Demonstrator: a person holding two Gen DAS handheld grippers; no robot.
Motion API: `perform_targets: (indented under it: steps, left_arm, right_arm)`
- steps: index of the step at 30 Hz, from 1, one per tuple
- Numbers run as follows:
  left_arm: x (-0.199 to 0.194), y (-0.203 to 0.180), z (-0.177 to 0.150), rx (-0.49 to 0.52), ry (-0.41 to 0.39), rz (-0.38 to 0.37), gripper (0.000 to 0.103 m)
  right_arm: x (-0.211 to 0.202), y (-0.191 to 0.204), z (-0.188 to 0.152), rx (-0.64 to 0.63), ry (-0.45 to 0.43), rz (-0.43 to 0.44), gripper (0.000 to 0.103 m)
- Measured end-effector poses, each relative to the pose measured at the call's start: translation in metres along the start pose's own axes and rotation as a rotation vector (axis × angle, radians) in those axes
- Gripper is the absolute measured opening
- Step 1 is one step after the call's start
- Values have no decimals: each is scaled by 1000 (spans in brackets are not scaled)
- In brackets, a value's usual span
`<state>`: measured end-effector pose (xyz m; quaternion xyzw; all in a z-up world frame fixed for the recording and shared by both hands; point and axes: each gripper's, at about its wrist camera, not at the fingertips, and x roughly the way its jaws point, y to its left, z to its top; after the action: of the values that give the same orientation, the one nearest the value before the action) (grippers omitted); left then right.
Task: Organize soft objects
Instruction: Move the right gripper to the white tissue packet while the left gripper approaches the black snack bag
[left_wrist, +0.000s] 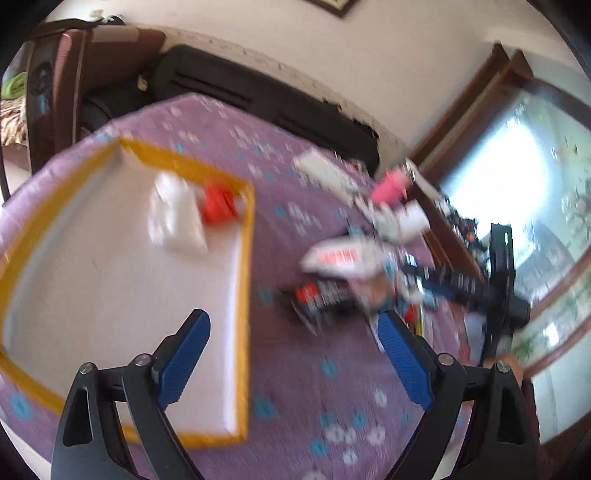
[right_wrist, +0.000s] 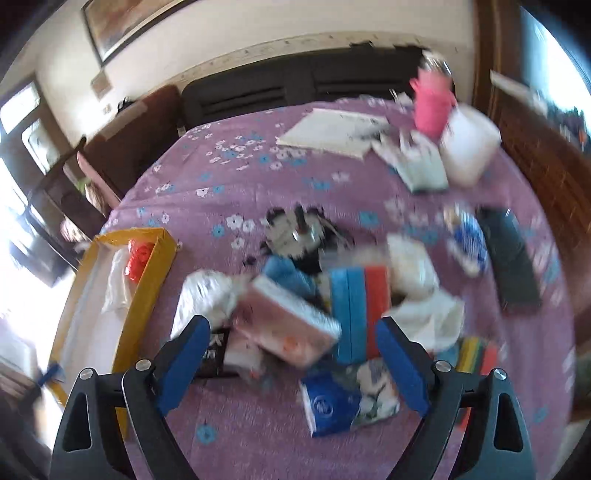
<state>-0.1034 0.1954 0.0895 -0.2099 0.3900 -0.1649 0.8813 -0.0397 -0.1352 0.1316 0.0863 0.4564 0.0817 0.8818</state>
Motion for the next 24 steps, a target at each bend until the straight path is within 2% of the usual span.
perform_targets:
  steps: [3, 7, 13, 16, 18, 20, 22, 24]
  left_arm:
    - [6, -10, -21, 36, 52, 12, 92]
    - [-2, -10, -31, 49, 37, 52, 92]
    - [-14, -2, -32, 32, 19, 78, 92]
    - [-18, 1, -32, 30, 9, 84, 92]
    - [-18, 4, -32, 34, 5, 89, 92]
    - [-15, 6, -31, 31, 10, 80, 92]
    - [-11, 7, -31, 35, 13, 65, 92]
    - [-5, 5, -32, 46, 23, 44, 92]
  right_arm:
    - [2, 3, -9, 7, 4, 88, 92]
    - [16, 35, -33, -69, 74, 230, 92]
    - [62, 55, -31, -59, 113, 261, 92]
    - [81, 58, -35, -32, 170, 285, 93]
    - [79, 63, -43, -15, 225, 398, 93]
    - [70, 66, -58, 10, 306, 567, 93]
    - [59, 66, -65, 4, 333, 634, 93]
    - [45, 59, -67, -6, 291, 597, 93]
